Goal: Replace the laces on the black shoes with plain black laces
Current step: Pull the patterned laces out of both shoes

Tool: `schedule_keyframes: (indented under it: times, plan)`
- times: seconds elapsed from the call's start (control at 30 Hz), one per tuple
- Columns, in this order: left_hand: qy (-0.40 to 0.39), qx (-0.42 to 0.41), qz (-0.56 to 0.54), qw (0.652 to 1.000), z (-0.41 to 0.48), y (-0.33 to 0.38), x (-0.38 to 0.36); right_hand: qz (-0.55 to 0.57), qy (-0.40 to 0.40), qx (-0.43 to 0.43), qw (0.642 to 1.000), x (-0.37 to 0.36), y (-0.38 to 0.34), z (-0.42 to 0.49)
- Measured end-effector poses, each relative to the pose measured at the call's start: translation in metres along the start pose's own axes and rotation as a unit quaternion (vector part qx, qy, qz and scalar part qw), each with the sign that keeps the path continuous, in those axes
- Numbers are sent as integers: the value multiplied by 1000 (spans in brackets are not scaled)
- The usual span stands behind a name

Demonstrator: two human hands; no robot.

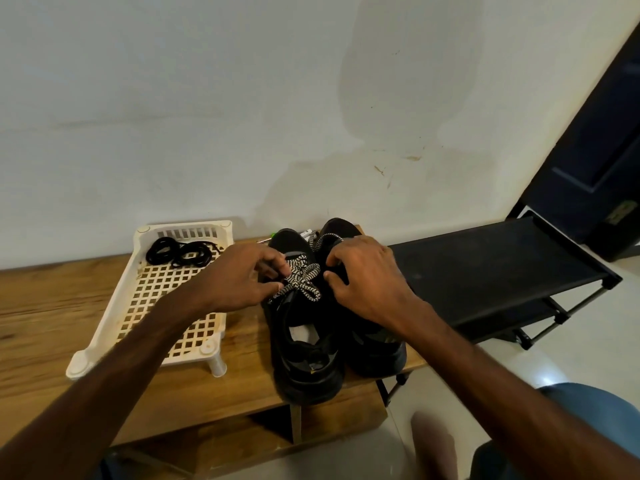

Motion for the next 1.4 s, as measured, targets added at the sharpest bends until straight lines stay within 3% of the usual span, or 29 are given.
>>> schedule_keyframes:
  times: [0.17,0.27,0.47,0.67,0.83,0.97,1.1,1.2,1.27,1.33,1.4]
  plan:
    - [50,2,10,999,3,3,1,85,-27,-94,992,-7,40,-4]
    - [55,-4,2,998,5,3,2,107,-2,-106,989,-17,47,-5]
    - [1,-34,-11,999,5,4,-1,116,34,-114,986,-16,51,14]
    - [-15,-17,-71,997,6,0,3,181,120,59,974,6,-5,8]
    - [63,-2,-64,996,5,4,15,222,-55,72,971,-22,-19,2]
    - [134,3,-83,988,2,6,27,169,-73,77,980,-26,-19,2]
    - [179,40,-278,943,2,-5,41,147,-73,72,984,-30,-19,1]
    - [210,58,-458,862,1,-17,51,146,-71,75,984,-30,-19,1]
    - [207,56,-514,831,2,-21,53,152,-67,79,983,-29,-20,0]
    - [181,76,-490,849,4,-23,42,164,-64,78,981,-27,-19,0]
    - [165,105,-378,905,5,-24,27,204,-67,66,975,-25,-15,0]
Point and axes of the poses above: each hand's wrist, its own z-axis towards the middle knuckle, its own x-axis out of the back of the hand, y = z × x, the point moved 8 cm from there along z, towards the middle knuckle, and after that the axes turned 10 degrees about z, right-handed, at the moved point
